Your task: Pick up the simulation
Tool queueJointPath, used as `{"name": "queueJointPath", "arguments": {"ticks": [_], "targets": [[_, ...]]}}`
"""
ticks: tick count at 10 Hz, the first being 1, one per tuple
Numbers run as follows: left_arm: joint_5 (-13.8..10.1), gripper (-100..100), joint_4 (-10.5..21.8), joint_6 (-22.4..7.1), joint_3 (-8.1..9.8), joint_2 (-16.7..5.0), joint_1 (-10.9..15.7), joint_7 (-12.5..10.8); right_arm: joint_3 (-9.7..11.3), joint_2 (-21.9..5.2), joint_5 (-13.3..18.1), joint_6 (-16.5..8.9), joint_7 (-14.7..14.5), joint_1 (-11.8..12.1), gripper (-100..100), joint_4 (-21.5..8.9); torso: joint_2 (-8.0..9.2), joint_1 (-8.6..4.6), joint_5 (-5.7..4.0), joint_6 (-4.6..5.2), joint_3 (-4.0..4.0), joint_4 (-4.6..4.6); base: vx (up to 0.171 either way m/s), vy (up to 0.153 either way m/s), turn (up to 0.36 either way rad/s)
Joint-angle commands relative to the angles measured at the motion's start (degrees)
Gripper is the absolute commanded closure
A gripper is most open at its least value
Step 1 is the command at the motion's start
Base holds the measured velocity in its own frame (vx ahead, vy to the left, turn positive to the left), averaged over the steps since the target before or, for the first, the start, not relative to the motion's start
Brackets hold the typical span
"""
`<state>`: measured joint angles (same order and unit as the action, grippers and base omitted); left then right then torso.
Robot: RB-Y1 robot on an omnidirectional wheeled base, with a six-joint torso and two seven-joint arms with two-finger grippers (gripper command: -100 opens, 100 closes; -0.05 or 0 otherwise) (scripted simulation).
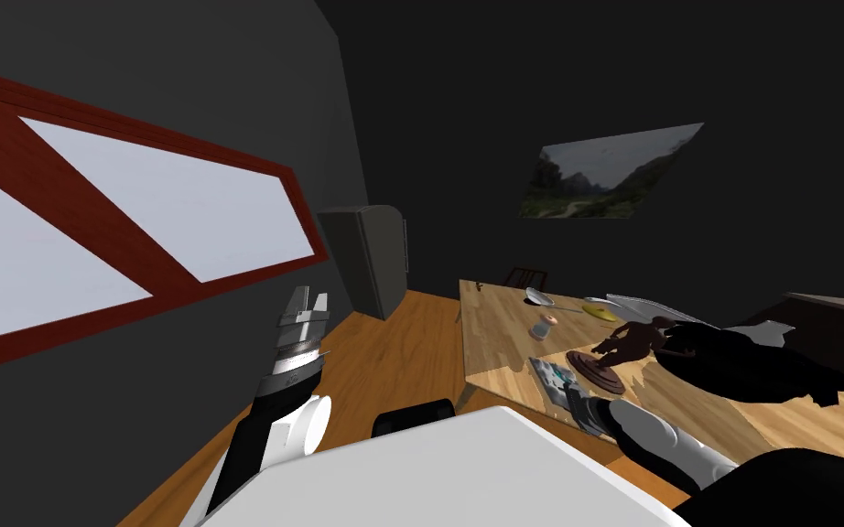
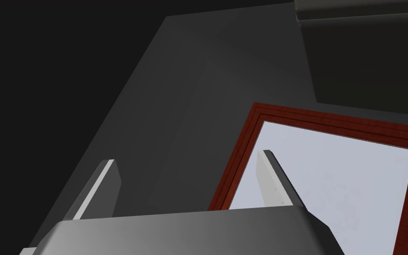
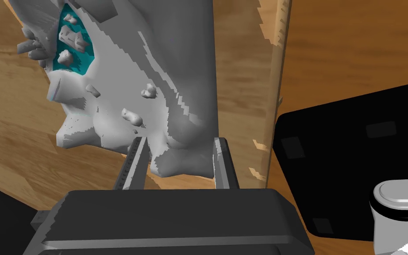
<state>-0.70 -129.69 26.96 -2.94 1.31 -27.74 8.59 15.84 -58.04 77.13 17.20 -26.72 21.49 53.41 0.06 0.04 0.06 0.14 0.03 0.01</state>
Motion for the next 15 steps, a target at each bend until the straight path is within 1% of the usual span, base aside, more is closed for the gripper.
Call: {"name": "queueJointPath", "arguments": {"ticks": [1,2,3,4,5,6,7,8,9,10,11,12,13,14,15], "targets": [[0.0,0,0.0,0.0,0.0,0.0,0.0,0.0,2.7,-0.5,-0.2,0.0,0.6,-1.9,100,-0.2,0.0,0.0,0.0,0.0,0.0,0.0,-0.022,0.025,-0.101],[0.0,0,0.0,0.0,-0.01,0.0,0.0,0.0,4.3,-0.9,-1.0,0.6,0.3,-4.2,100,-1.6,0.02,0.01,-0.09,-0.09,0.01,0.0,-0.022,0.019,-0.12],[0.0,0,0.0,0.0,0.0,0.0,0.0,0.0,5.3,-0.9,-1.0,0.6,0.3,-5.2,100,-1.6,0.03,-0.02,-0.19,-0.03,0.0,-0.03,-0.019,0.02,-0.084],[0.0,0,0.0,0.0,0.0,0.0,0.0,0.0,6.9,-1.3,-1.9,1.2,-0.1,-7.2,100,-3.0,0.01,-0.04,-0.24,-0.1,-0.01,-0.04,-0.019,0.023,-0.135],[0.0,0,0.0,0.0,0.0,0.0,0.0,0.0,8.1,-1.3,-1.9,1.2,-0.1,-8.5,100,-3.0,0.0,-0.04,-0.23,-0.06,-0.02,-0.05,-0.015,0.018,-0.09],[0.0,0,0.0,0.0,0.0,0.0,0.0,0.0,10.4,-1.7,-2.7,1.8,-0.4,-10.5,100,-4.3,-0.02,-0.05,-0.25,-0.09,-0.03,-0.05,-0.015,0.017,-0.139],[0.0,0,0.0,0.0,0.0,0.0,0.0,0.0,10.7,-1.7,-2.7,1.8,-0.4,-11.7,100,-4.3,0.0,-0.08,-0.27,0.0,-0.04,-0.09,-0.013,0.016,-0.091],[0.0,0,0.0,0.0,0.0,0.0,0.0,0.0,13.1,-2.2,-3.6,2.4,-0.7,-13.4,100,-5.7,0.0,-0.09,-0.25,-0.05,-0.04,-0.08,-0.015,0.009,-0.178],[0.0,0,0.0,0.0,0.0,0.0,0.0,0.0,13.4,-2.2,-3.6,2.4,-0.7,-15.0,100,-5.7,0.02,-0.12,-0.27,0.04,-0.04,-0.1,-0.019,0.014,-0.097],[0.0,0,0.0,0.0,0.0,0.0,0.0,0.0,16.1,-2.6,-4.5,3.1,-1.1,-16.6,100,-7.1,0.02,-0.09,-0.25,-0.06,-0.02,-0.06,-0.014,0.017,-0.121],[0.0,0,0.0,0.0,0.0,0.0,0.0,0.0,16.1,-2.6,-4.5,3.1,-1.1,-18.3,100,-7.1,0.02,-0.08,-0.24,0.01,-0.03,-0.09,-0.016,0.016,-0.098],[0.0,0,0.0,0.0,0.0,0.0,0.0,0.0,18.6,-3.0,-5.3,3.7,-1.4,-19.7,100,-8.5,0.01,-0.06,-0.21,-0.06,-0.02,-0.05,-0.018,0.016,-0.129],[0.0,0,0.0,0.0,0.0,0.0,0.0,0.0,18.8,-3.0,-5.3,3.7,-1.4,-21.6,100,-8.5,0.04,-0.06,-0.21,0.01,-0.02,-0.07,-0.02,0.016,-0.099],[0.0,0,0.0,0.0,0.0,0.0,0.0,0.0,20.8,-3.4,-6.2,4.3,-1.8,-23.5,100,-9.8,0.02,-0.04,-0.19,-0.07,0.0,-0.03,-0.019,0.014,-0.16],[0.0,0,0.0,0.0,0.0,0.0,0.0,0.0,21.5,-3.4,-6.2,4.3,-1.8,-24.8,100,-9.8,0.06,-0.03,-0.17,0.02,0.01,-0.05,-0.017,0.012,-0.083]]}}
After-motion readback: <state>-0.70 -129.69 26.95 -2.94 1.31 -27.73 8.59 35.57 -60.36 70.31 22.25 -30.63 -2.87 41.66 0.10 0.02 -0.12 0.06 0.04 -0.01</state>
